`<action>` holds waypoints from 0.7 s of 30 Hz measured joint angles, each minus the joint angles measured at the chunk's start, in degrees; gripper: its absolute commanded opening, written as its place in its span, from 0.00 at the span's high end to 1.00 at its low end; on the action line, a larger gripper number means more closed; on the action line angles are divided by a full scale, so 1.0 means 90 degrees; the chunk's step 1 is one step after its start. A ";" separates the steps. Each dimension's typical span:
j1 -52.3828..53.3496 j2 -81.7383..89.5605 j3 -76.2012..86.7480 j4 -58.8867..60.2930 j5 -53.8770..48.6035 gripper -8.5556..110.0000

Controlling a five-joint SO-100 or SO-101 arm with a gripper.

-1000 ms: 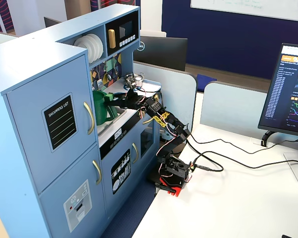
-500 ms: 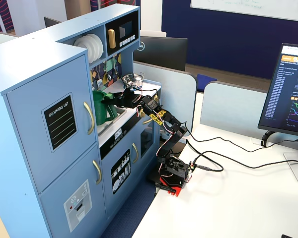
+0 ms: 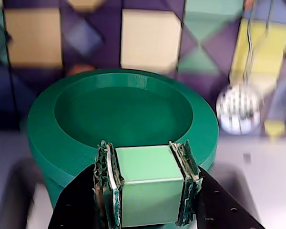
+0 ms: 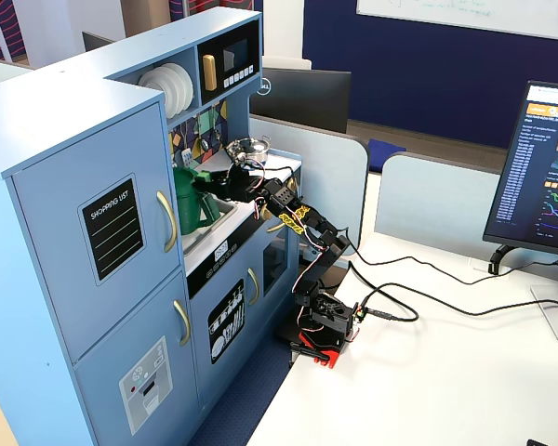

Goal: Take off the lid from the green recipient and place it on the counter

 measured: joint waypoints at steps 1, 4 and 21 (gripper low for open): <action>-0.0010 0.0000 -0.0088 -0.0039 -0.0010 0.93; -0.0039 0.0000 -0.0234 -0.0098 -0.0059 0.93; 0.2803 0.0000 -0.0020 -0.0391 0.0146 0.93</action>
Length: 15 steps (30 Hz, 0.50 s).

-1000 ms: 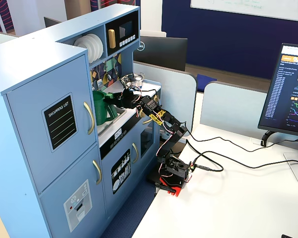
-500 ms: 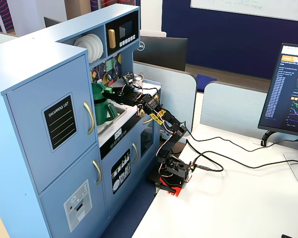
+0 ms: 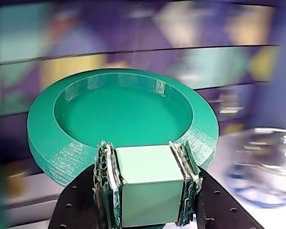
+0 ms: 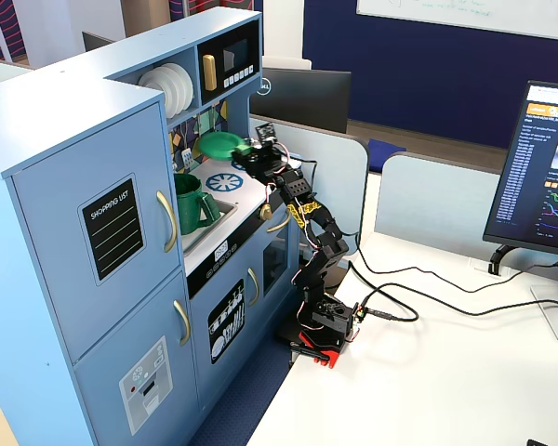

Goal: Take off the lid from the green recipient and place it on the counter

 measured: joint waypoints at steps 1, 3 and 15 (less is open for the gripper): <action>0.0098 0.0000 0.0137 -0.0107 0.0020 0.93; 0.0234 0.0000 0.0479 -0.0352 0.0029 0.93; 0.0596 -0.0234 0.2793 -0.2070 0.0029 0.93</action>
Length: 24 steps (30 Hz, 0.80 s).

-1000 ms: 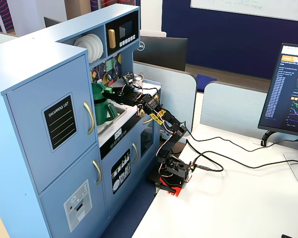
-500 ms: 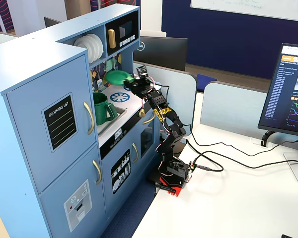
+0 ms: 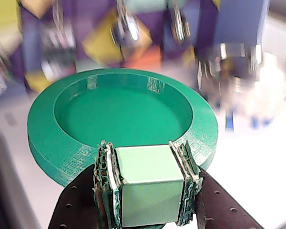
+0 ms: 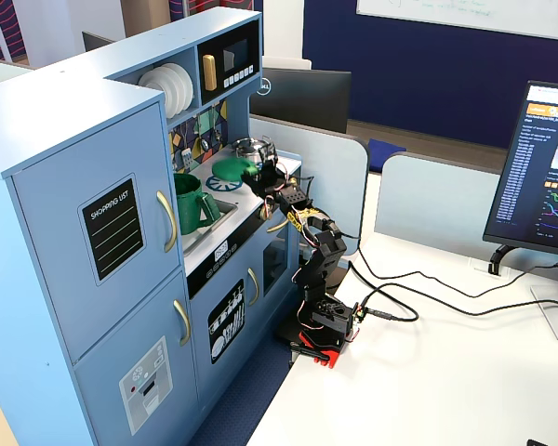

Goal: Take off the lid from the green recipient and place it on the counter

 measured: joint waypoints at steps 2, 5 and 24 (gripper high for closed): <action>0.0039 -0.0068 0.0322 -0.0234 0.0000 0.93; 0.0049 -0.0186 0.0654 -0.0508 0.0000 0.93; 0.0078 -0.0254 0.0693 -0.0811 0.0752 0.66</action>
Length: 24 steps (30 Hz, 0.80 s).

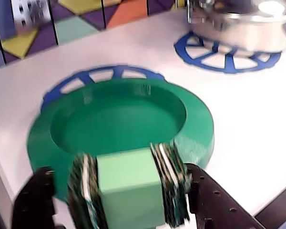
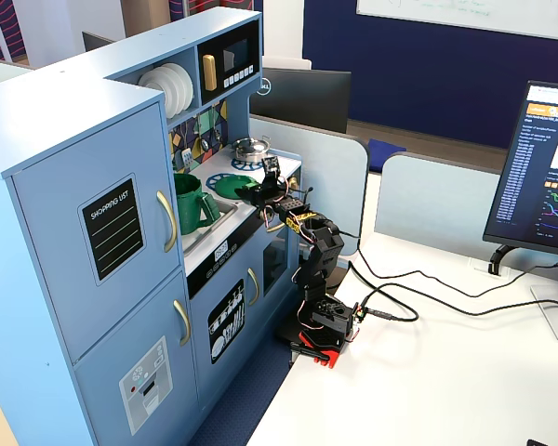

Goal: Take off the lid from the green recipient and place it on the counter

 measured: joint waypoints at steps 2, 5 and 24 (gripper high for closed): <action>-0.0010 0.0234 -0.0254 0.0430 0.0020 0.67; -0.0020 0.0791 -0.0771 0.1357 0.0020 0.69; -0.1963 0.5400 0.0996 0.7334 -0.0918 0.81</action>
